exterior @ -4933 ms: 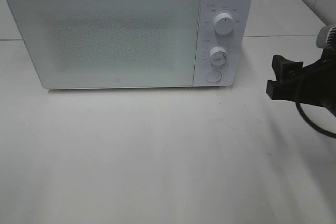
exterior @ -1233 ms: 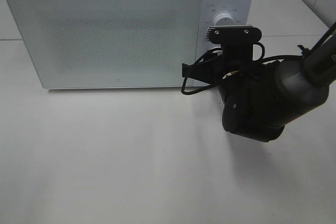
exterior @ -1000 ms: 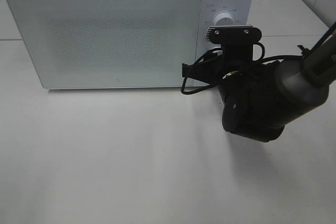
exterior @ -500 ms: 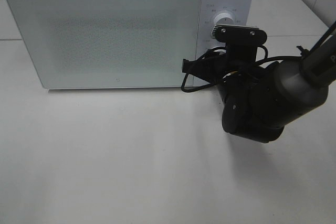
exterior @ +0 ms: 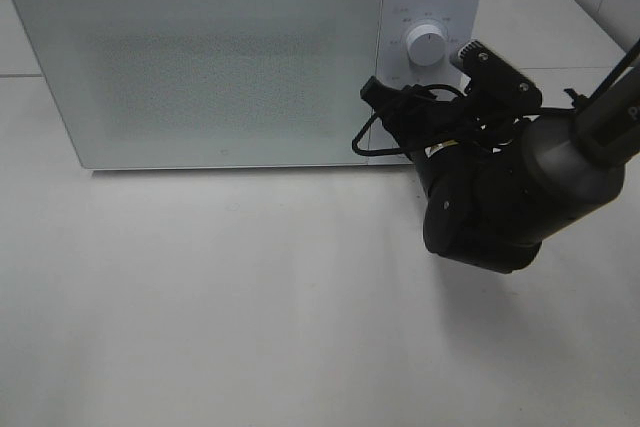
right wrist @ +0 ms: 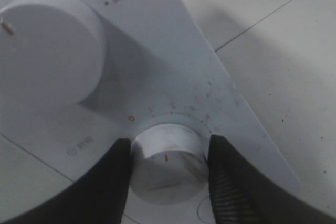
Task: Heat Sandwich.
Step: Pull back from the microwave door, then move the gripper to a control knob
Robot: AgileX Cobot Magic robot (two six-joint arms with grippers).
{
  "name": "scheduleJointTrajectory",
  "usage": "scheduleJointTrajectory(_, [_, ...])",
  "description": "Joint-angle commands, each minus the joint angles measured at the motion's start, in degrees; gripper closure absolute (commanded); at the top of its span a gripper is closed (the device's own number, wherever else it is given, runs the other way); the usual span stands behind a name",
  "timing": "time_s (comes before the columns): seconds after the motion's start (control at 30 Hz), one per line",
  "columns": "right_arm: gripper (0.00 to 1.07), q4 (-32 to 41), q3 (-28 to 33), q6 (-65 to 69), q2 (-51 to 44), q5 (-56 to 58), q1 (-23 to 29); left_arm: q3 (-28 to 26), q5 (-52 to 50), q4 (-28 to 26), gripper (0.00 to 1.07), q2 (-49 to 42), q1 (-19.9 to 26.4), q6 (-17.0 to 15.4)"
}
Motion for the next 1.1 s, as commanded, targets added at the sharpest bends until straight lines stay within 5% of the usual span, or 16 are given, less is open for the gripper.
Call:
scheduleJointTrajectory(0.03, [0.93,-1.43,-0.46,10.08,-0.46,-2.46,-0.11,0.06,-0.8,0.0,0.07,-0.97,0.11,-0.29])
scheduleJointTrajectory(0.67, [0.92,-1.49,-0.46,50.88,-0.46,-2.75,-0.11,0.06,-0.8,0.0,0.07,-0.97,0.11,-0.29])
scheduleJointTrajectory(1.1, [0.9,-1.78,-0.46,53.86,-0.46,-5.16,-0.11,0.06,-0.8,0.0,0.07,-0.97,0.11,-0.29])
